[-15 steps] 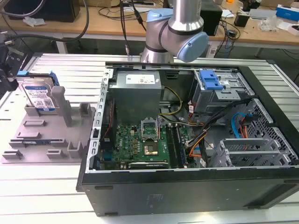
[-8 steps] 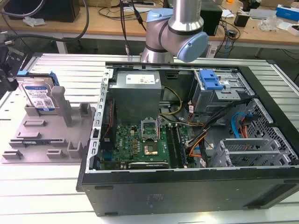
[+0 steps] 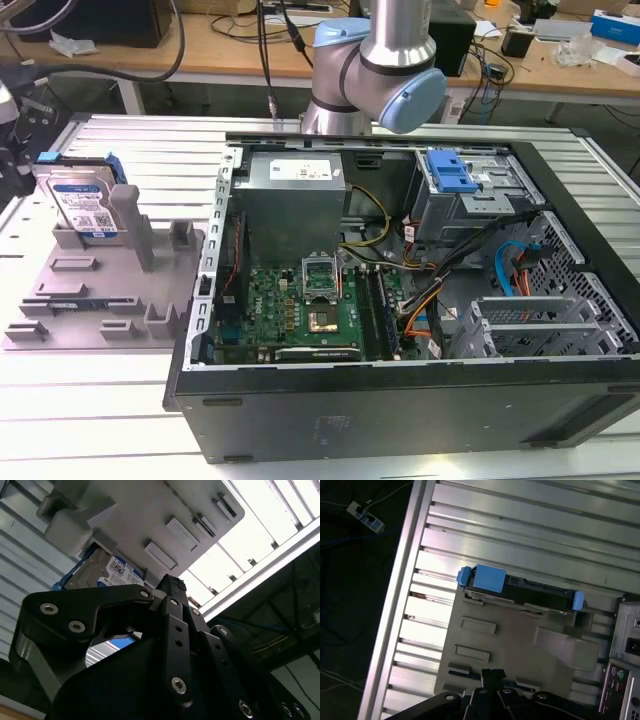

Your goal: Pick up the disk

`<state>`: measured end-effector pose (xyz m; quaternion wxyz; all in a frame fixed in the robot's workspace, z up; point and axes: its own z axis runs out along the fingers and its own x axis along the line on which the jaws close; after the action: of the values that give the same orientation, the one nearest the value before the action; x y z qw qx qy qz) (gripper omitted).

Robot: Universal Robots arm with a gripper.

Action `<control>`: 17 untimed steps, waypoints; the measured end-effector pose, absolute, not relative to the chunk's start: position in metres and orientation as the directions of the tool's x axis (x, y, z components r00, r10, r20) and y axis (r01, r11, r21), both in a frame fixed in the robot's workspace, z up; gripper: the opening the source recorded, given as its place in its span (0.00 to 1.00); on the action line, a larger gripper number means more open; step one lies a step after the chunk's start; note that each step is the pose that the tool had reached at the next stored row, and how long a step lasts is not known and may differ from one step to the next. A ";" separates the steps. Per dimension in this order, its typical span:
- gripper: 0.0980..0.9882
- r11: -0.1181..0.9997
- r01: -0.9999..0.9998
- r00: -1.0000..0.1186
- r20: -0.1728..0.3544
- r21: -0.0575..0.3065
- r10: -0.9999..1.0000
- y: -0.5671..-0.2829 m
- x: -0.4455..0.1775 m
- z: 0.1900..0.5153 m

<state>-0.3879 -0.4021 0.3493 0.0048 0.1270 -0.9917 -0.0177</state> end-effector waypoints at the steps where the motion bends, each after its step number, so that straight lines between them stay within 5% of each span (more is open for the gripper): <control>1: 0.01 0.962 -0.272 -0.962 0.005 0.036 -0.272 -0.402 -0.388 0.349; 3: 0.01 0.950 -0.312 -0.950 0.005 0.036 -0.312 -0.402 -0.388 0.349; 6: 0.29 0.911 -0.410 -0.912 0.005 0.036 -0.410 -0.402 -0.388 0.349; 9: 0.43 0.886 -0.462 -0.887 0.005 0.036 -0.462 -0.402 -0.388 0.349; 16: 0.44 0.774 -0.633 -0.774 0.005 0.036 -0.633 -0.402 -0.388 0.349; 17: 0.52 0.749 -0.661 -0.750 0.005 0.036 -0.662 -0.402 -0.388 0.349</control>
<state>-0.3879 -0.4021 0.3493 0.0088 0.3537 -0.9352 -0.0160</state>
